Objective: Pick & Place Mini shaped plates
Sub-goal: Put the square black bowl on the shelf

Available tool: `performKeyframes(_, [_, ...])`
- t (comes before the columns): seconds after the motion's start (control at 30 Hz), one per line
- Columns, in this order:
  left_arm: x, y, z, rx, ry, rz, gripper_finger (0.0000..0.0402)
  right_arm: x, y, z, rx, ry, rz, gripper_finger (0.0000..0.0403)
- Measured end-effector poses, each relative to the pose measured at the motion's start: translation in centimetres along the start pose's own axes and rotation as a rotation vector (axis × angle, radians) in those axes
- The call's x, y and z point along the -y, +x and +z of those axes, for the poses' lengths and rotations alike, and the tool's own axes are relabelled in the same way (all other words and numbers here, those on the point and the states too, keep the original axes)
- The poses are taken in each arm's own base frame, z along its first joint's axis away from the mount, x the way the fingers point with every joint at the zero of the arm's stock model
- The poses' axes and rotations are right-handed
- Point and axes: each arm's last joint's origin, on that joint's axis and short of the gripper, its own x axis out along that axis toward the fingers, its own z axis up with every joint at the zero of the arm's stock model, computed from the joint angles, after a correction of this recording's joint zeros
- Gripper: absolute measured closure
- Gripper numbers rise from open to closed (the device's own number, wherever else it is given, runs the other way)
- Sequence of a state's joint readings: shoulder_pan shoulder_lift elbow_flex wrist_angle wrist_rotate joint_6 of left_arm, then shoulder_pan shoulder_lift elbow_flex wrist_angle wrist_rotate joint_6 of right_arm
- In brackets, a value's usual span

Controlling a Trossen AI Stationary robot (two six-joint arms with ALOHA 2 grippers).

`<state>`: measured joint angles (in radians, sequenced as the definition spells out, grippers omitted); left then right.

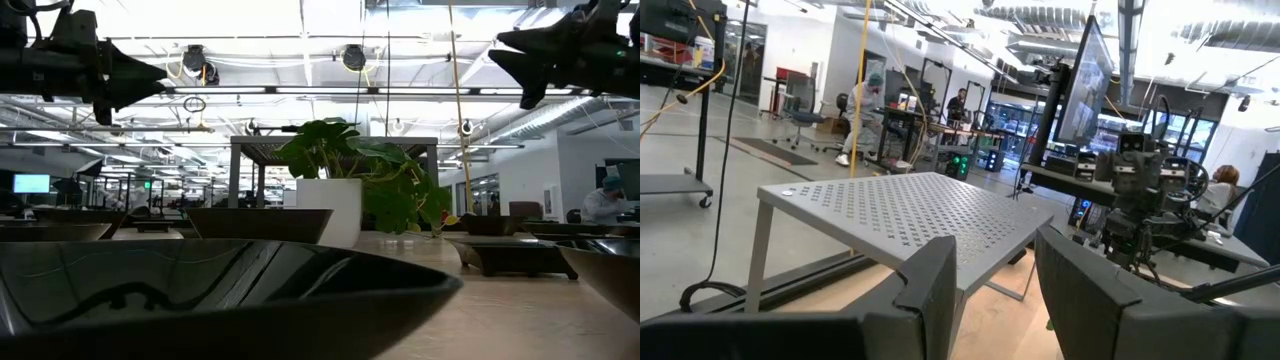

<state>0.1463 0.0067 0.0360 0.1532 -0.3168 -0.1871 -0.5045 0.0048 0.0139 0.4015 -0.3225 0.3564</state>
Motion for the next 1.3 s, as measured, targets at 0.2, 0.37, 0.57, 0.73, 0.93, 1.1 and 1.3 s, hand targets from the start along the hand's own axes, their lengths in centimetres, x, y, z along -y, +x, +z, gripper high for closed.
performKeyframes(0.2, [0.0,0.0,0.0,0.0,0.0,0.0,0.0261,0.0,0.0,0.0,-0.002,0.001,-0.004,0.0261])
performKeyframes(0.37, [0.0,0.0,0.0,0.0,0.0,-0.001,0.0261,0.0,0.0,0.0,-0.002,0.001,-0.004,0.0261])
performKeyframes(0.57, [0.0,0.0,0.0,0.006,-0.002,-0.001,0.0261,0.2,0.0,-0.6,-0.056,0.066,-0.024,0.0261])
performKeyframes(0.73, [0.0,0.0,0.1,0.008,-0.012,-0.002,0.0261,0.5,-0.1,-1.4,-0.134,0.103,-0.056,0.0261])
performKeyframes(0.93, [0.1,0.0,0.4,0.039,-0.023,-0.008,0.0261,0.6,-0.2,-1.9,-0.181,0.12,-0.075,0.0261])
performKeyframes(1.1, [0.2,0.0,0.9,0.092,-0.04,-0.024,0.0261,0.6,-0.2,-1.8,-0.174,0.114,-0.072,0.0261])
performKeyframes(1.3, [0.4,-0.1,1.1,0.099,-0.016,-0.086,0.0261,0.6,-0.2,-1.9,-0.189,0.114,-0.078,0.0261])
